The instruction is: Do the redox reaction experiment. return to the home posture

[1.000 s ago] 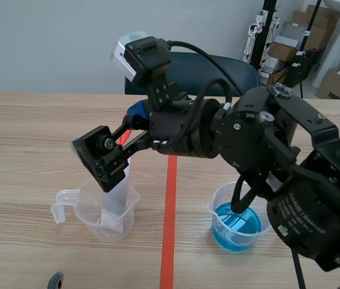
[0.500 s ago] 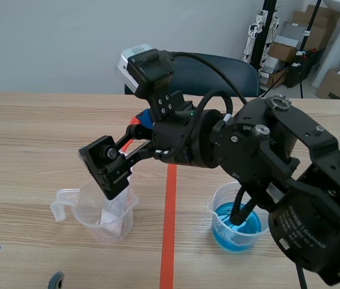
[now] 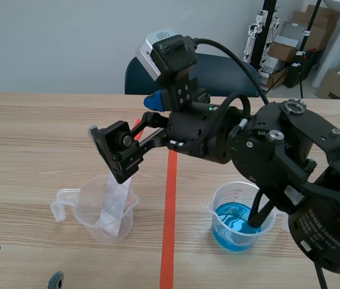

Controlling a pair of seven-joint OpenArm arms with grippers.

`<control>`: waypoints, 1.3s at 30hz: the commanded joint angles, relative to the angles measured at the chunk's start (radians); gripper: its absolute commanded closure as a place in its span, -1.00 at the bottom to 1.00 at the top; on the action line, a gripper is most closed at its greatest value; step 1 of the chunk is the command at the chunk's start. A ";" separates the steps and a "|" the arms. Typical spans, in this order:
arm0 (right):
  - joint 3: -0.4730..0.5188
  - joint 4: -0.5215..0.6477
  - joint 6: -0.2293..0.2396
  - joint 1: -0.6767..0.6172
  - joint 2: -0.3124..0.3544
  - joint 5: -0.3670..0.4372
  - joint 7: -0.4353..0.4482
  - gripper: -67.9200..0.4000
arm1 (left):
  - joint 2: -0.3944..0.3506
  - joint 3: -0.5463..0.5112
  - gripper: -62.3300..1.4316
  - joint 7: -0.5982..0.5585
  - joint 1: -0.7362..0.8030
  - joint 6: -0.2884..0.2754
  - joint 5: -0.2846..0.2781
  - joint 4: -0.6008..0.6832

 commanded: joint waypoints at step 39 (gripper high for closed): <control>0.698 0.089 0.007 -0.391 0.412 -0.074 0.505 -1.00 | -0.229 -0.144 -0.87 0.193 0.466 0.043 -0.146 0.764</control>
